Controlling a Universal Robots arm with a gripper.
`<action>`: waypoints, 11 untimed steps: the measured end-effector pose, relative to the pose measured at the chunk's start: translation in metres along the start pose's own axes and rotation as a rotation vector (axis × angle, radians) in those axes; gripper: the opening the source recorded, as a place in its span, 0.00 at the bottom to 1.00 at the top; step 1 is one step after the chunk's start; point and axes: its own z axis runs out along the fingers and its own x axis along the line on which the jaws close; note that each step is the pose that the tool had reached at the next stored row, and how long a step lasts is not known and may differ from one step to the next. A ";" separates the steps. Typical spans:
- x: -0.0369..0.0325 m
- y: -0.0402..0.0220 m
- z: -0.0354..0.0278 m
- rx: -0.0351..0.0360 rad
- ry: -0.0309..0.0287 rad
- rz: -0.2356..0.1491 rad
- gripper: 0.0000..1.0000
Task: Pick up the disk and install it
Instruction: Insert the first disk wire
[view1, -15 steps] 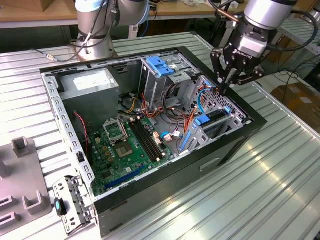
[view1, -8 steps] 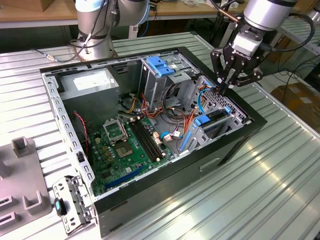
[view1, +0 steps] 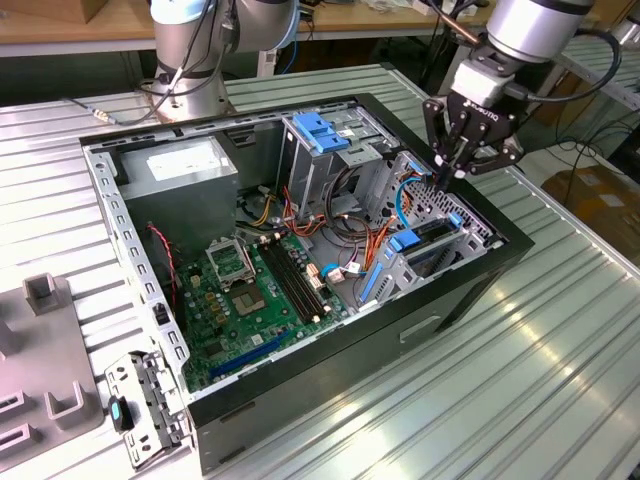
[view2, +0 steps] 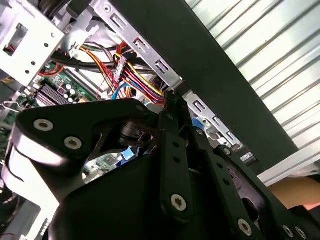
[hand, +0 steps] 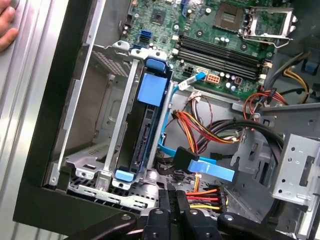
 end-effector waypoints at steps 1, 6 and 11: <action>0.0000 0.0000 0.0002 -0.0002 0.0001 0.021 0.17; -0.0027 0.0102 0.0015 -0.0002 0.0001 0.027 0.17; -0.0017 0.0128 0.0038 0.0021 -0.0092 0.036 0.17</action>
